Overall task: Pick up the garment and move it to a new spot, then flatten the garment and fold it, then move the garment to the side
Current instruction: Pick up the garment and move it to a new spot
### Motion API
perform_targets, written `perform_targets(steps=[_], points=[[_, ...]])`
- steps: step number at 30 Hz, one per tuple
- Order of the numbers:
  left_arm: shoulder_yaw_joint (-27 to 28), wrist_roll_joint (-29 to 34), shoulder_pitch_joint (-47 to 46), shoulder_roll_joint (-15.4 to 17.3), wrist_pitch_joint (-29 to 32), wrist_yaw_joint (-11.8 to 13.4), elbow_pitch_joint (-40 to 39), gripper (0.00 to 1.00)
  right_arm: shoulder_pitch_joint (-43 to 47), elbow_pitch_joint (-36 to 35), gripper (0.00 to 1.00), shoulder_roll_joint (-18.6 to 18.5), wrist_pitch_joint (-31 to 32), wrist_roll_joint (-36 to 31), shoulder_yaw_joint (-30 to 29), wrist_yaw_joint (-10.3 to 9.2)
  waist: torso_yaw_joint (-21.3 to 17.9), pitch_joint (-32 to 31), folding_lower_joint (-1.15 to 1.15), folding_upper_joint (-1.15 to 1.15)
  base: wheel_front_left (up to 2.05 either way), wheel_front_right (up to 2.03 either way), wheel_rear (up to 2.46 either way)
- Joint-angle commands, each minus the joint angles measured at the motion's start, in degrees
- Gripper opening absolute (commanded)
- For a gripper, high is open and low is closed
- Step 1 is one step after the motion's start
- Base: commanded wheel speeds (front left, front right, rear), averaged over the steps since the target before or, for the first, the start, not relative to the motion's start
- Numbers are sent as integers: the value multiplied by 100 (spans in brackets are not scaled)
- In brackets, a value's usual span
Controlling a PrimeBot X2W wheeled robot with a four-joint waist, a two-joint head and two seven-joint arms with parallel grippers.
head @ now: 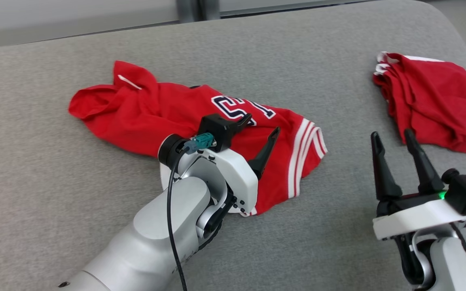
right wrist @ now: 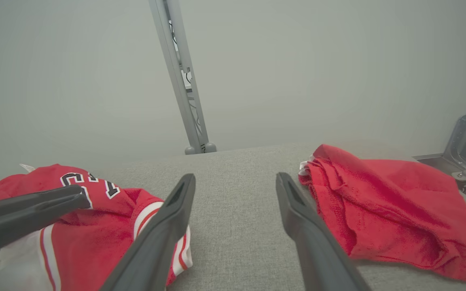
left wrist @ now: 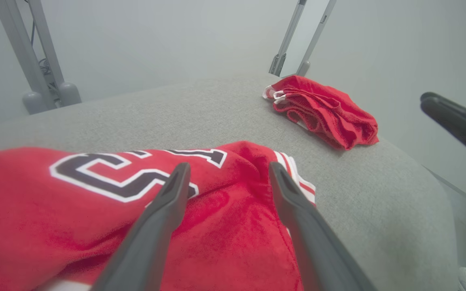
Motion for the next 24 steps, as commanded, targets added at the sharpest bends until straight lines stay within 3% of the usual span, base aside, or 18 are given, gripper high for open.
perform_targets(steps=[1,6,15,24], points=[[-13,-20,61,29,-132,23,20,100,110,7,100,-22,62,35,62,1,262,-112,0,0,0,0,0],[73,-13,302,127,-472,116,33,100,378,70,100,-23,265,257,425,0,629,-227,0,0,0,0,0],[529,78,1020,605,-740,447,-379,100,636,313,100,-25,534,681,1322,1,1050,-478,0,0,0,0,0],[1284,217,1857,1080,-756,796,-1120,100,332,865,100,-27,742,426,1909,1,1319,-649,0,0,0,0,0]])
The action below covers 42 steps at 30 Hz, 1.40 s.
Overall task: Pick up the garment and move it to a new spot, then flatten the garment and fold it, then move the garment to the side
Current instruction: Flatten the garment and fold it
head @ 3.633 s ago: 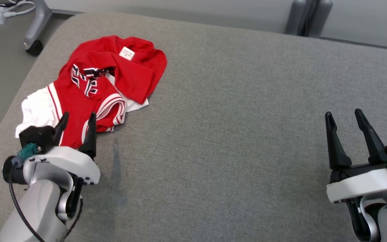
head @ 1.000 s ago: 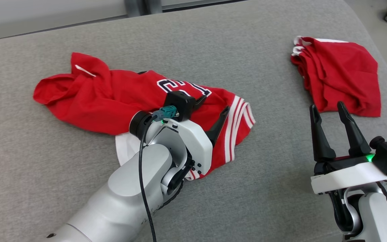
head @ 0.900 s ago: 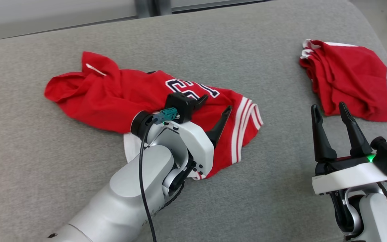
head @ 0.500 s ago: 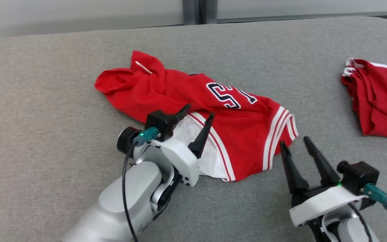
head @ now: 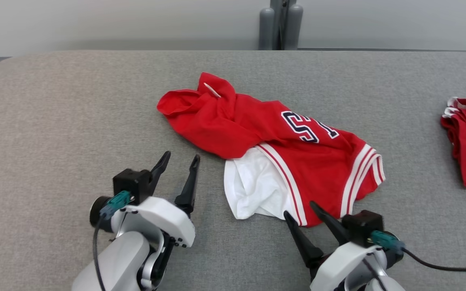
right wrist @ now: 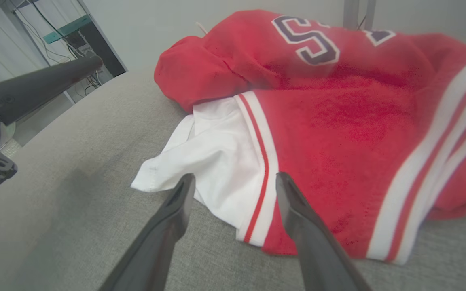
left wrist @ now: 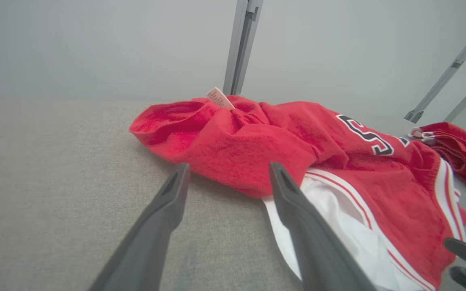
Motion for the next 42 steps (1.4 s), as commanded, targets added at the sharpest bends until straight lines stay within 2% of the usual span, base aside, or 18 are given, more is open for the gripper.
perform_targets(steps=[1,8,16,17,18,19,21,22,23,31,36,37,38,42], points=[[81,51,99,50,-28,60,-70,100,-82,105,100,-33,48,-117,27,1,82,-46,0,0,0,0,0],[601,162,663,172,-29,153,-550,100,-505,1089,100,-182,64,-1005,391,0,415,-79,0,0,0,0,0],[895,308,907,132,-30,104,-744,100,-924,2051,100,-316,-185,-1795,445,0,620,-92,0,0,0,0,0],[919,335,936,124,-29,99,-756,100,-983,2143,92,-319,-223,-1841,448,0,631,-93,0,0,0,0,0],[949,353,959,128,-29,92,-762,100,-1031,2225,60,-317,-265,-1870,443,0,639,-94,0,0,0,0,0],[976,359,970,136,-30,81,-769,100,-1078,2305,48,-315,-310,-1885,438,0,642,-93,0,0,0,0,0],[1026,401,995,132,-29,53,-778,100,-1161,2439,36,-305,-400,-1904,446,0,636,-93,0,0,0,0,0],[1054,412,1013,128,-30,43,-782,100,-1193,2497,26,-305,-439,-1909,457,0,626,-96,0,0,0,0,0],[1083,418,1038,126,-29,38,-784,100,-1219,2548,2,-307,-470,-1910,463,-1,611,-101,0,0,0,0,0],[1225,512,1140,78,-30,-5,-776,100,-1111,2462,0,-495,-831,-1826,614,-1,343,-150,0,0,0,0,0],[1275,541,1178,60,-30,-9,-792,100,-875,2138,0,-834,-866,-1847,593,-1,132,-154,0,0,0,0,0],[1307,550,1175,76,-30,-23,-791,100,-742,1921,0,-1047,-844,-1859,642,-1,27,-143,0,0,0,0,0],[1307,550,1175,76,-30,-23,-791,100,-742,1921,0,-1047,-844,-1859,642,-1,27,-143,0,0,0,0,0],[1312,581,1176,55,-30,-43,-800,100,-511,1551,0,-1547,-720,-1778,512,-1,-159,-111,0,0,0,0,0]])
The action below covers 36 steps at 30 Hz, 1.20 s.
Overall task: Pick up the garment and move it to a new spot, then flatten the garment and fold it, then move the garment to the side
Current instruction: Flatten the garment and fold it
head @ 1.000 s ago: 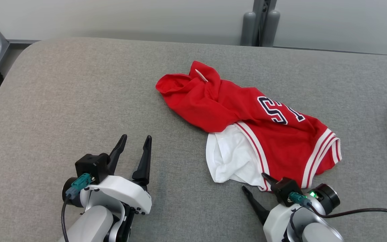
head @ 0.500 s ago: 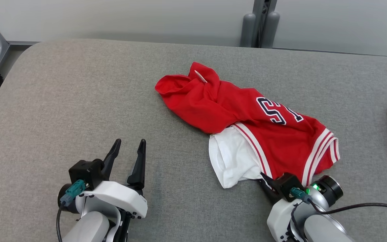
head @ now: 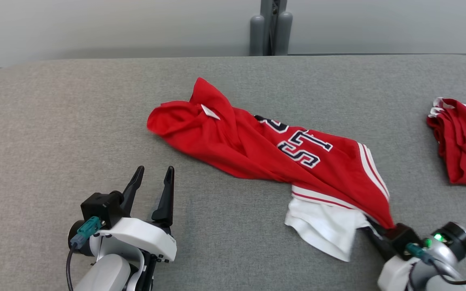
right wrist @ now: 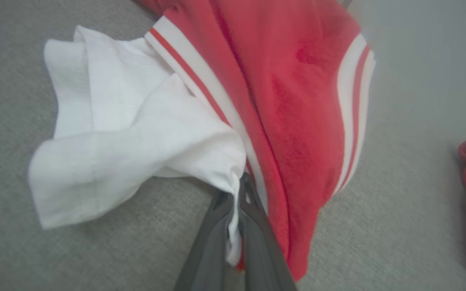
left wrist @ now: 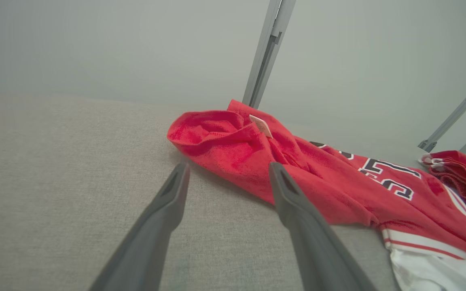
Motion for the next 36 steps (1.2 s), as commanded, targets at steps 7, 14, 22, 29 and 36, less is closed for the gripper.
perform_targets(steps=[7,14,22,29,36], points=[[37,26,-27,25,-29,-50,30,100,392,-536,0,-541,213,322,-382,-3,-268,66,0,0,0,0,0],[58,-39,-56,67,5,-58,99,100,609,-1109,100,-779,284,773,-561,-3,-481,76,0,0,0,0,0],[-62,50,-279,74,126,-102,106,100,1014,-1774,100,-1153,377,1318,-910,-3,-750,58,0,0,0,0,0],[-337,144,-749,7,604,-234,367,100,1145,-2448,100,-1061,332,1266,-1618,-3,-975,127,0,0,0,0,0],[-517,177,-1486,-14,1332,-308,1172,100,952,-2957,100,-826,437,1085,-1676,-3,-1127,282,0,0,0,0,0]])
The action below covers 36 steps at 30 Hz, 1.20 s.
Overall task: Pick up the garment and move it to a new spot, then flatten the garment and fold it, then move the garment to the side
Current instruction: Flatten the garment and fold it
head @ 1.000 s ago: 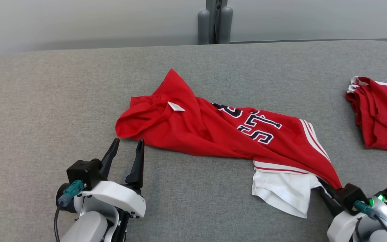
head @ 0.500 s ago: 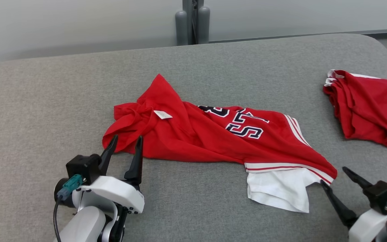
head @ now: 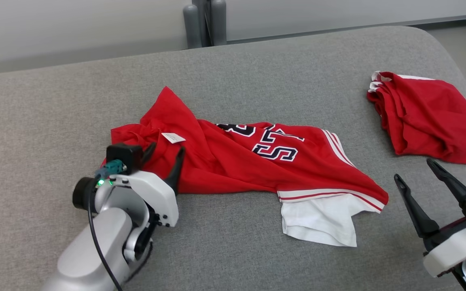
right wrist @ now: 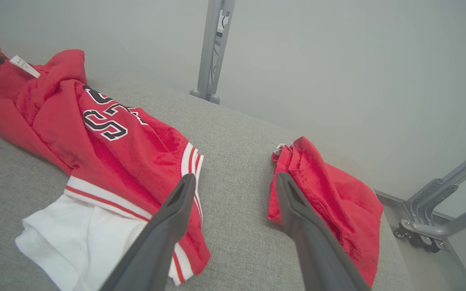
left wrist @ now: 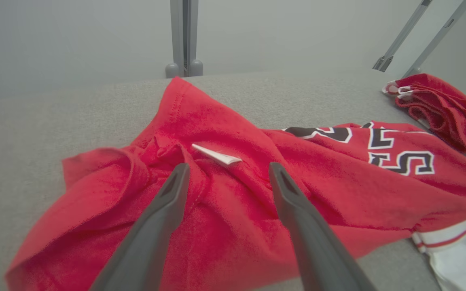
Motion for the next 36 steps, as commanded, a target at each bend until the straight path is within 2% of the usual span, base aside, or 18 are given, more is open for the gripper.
perform_targets(steps=[1,15,17,18,19,20,21,22,27,36], points=[[-37,90,-222,83,104,-32,191,100,-86,-82,100,37,46,-38,22,-1,-66,71,0,0,0,0,0],[-101,58,-666,222,478,-162,886,100,-228,-237,100,205,30,-112,147,-1,-182,231,0,0,0,0,0],[-97,29,-682,256,507,-202,875,96,-232,-210,100,209,6,-106,144,-2,-175,239,0,0,0,0,0],[-97,20,-677,274,511,-214,865,82,-236,-195,100,215,-6,-109,149,-2,-173,239,0,0,0,0,0],[-101,15,-666,284,515,-221,855,59,-248,-181,100,217,-12,-113,156,-1,-172,236,0,0,0,0,0],[-99,0,-648,285,500,-251,835,42,-260,-171,100,224,-18,-118,164,-2,-170,230,0,0,0,0,0],[-81,-37,-625,280,461,-269,815,16,-264,-165,100,232,-19,-121,172,-1,-166,222,0,0,0,0,0],[-79,-48,-607,274,444,-294,804,0,-267,-159,100,237,-9,-123,174,-1,-160,215,0,0,0,0,0],[-101,-138,-535,176,369,-392,769,0,-281,-118,100,237,-19,-123,171,-1,-93,172,0,0,0,0,0],[-149,-142,-621,69,258,-399,885,0,-356,-82,100,216,-15,-93,238,-1,-31,92,0,0,0,0,0]])
